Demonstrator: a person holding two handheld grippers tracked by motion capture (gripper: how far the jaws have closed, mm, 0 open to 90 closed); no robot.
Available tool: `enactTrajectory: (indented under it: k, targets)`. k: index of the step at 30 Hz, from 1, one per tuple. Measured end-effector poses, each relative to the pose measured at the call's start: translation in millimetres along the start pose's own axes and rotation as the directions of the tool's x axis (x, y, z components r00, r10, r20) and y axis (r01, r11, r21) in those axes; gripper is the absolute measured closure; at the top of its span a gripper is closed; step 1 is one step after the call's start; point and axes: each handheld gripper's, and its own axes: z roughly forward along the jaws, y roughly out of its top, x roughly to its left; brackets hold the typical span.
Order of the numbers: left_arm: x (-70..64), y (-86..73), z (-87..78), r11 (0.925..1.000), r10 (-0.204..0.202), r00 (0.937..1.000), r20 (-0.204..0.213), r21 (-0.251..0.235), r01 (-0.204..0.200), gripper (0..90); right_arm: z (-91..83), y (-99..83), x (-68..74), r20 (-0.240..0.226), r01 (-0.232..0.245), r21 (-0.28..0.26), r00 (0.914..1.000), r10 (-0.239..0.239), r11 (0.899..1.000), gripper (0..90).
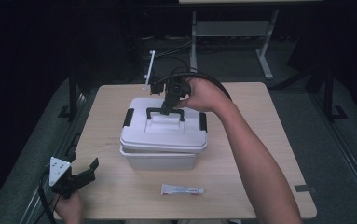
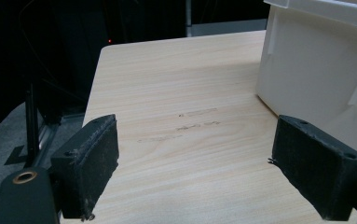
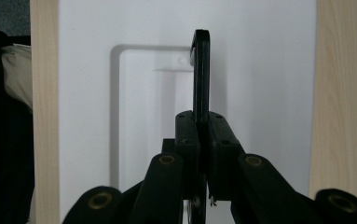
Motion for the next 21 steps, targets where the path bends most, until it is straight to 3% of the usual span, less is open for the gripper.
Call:
enactTrajectory:
  k: [21]
  targets:
    - [-0.4, -0.1, -0.2, 1.0000, -0.003, 1.0000, -0.001, 0.000, 0.003, 13.8, -31.5, -44.8, 11.7, 0.053, -0.045, 0.005, 0.9976, 0.045, 0.999, 84.4]
